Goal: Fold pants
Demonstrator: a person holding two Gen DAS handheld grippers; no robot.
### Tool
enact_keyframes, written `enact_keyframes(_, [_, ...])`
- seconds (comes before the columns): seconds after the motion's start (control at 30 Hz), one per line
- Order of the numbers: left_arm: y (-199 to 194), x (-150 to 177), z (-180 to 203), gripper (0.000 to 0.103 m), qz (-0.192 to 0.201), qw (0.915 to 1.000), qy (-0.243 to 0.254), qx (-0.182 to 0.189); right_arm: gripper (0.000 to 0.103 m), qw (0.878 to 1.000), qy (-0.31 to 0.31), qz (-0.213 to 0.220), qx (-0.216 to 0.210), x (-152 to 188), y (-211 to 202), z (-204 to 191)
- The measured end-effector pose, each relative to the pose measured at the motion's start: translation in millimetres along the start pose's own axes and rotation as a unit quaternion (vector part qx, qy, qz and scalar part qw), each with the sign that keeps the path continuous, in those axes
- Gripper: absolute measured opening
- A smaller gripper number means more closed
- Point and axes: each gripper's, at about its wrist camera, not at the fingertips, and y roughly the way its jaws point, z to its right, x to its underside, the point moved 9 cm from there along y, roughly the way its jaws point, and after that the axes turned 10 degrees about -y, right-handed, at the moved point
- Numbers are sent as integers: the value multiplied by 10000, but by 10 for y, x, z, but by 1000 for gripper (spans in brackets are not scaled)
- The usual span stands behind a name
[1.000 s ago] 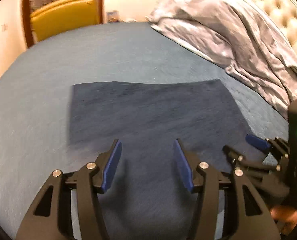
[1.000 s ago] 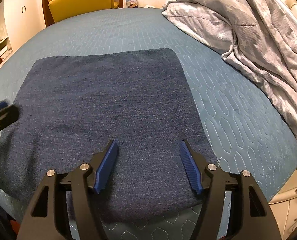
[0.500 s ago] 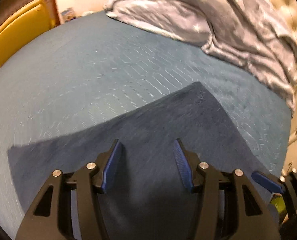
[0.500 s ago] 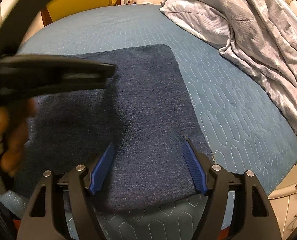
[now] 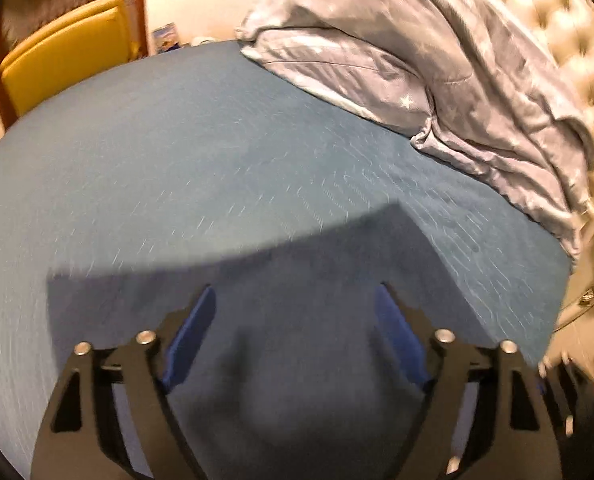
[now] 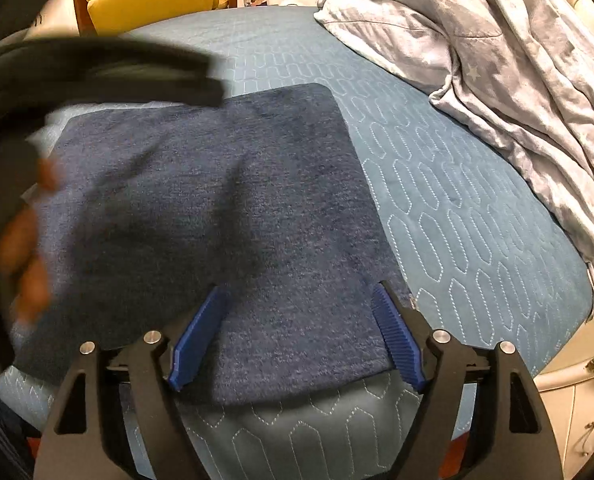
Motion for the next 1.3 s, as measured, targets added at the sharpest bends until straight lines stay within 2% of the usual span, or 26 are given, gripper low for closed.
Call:
enact_keyframes(0.1, [-136, 427, -290, 83, -280, 9991, -152, -290, 75, 10000, -19, -11, 67, 51, -40, 12])
enact_keyframes(0.13, [-156, 568, -375, 83, -380, 9982, -112, -455, 76, 9999, -43, -20, 112, 67, -63, 17])
enact_keyframes(0.17, [-169, 744, -479, 83, -507, 9959, 14, -755, 78, 9999, -56, -33, 149, 78, -77, 20])
enact_keyframes(0.2, [-191, 842, -530, 83, -525, 9945, 82, -906, 82, 9996, -58, -72, 275, 98, -101, 48])
enact_keyframes(0.23, [-239, 918, -577, 84, -495, 9939, 112, -983, 87, 9994, -38, -87, 336, 118, -120, 71])
enact_keyframes(0.33, [-426, 1071, -697, 89, -438, 9923, 65, -1159, 87, 9993, 25, -160, 349, 192, -145, 139])
enact_keyframes(0.5, [-719, 1241, -938, 89, -441, 9878, -37, -1496, 87, 9988, 89, -53, 473, 180, -285, 236])
enact_keyframes(0.63, [-968, 1256, -1012, 89, -282, 9905, -418, -1278, 87, 9990, 75, 418, 132, -29, -404, 74])
enact_keyframes(0.67, [-997, 1261, -992, 89, -252, 9910, -436, -1239, 82, 9989, 31, 457, 56, -66, -379, 16])
enact_keyframes(0.7, [-1046, 1265, -946, 89, -216, 9923, -463, -1132, 75, 9991, -13, 430, -28, -85, -328, -43])
enact_keyframes(0.73, [-1080, 1282, -909, 90, -246, 9935, -523, -976, 63, 9993, -46, 369, -75, -93, -265, -73])
enact_keyframes(0.77, [-1131, 1306, -871, 90, -274, 9943, -549, -868, 61, 9996, -70, 262, -76, -81, -165, -87])
enact_keyframes(0.83, [-1210, 1306, -804, 99, -174, 9944, -500, -915, 60, 10000, -51, 55, 25, -21, 0, -29])
enact_keyframes(0.9, [-1293, 1292, -747, 101, -36, 9942, -384, -1008, 60, 9999, -20, 114, -39, 1, 2, -12])
enact_keyframes(1.03, [-1438, 1258, -650, 101, 94, 9920, -296, -1223, 62, 9993, 11, 26, 372, 59, -154, 127])
enact_keyframes(1.13, [-1582, 1226, -560, 101, 176, 9945, -289, -991, 68, 9990, 255, 84, 358, 144, -399, 189])
enact_keyframes(1.23, [-1693, 1195, -509, 101, 175, 9955, -440, -825, 82, 9984, 285, 303, 373, 210, -753, 145])
enact_keyframes(1.3, [-1764, 1193, -502, 101, 169, 9955, -538, -762, 84, 9979, 292, 434, 385, 212, -956, 135])
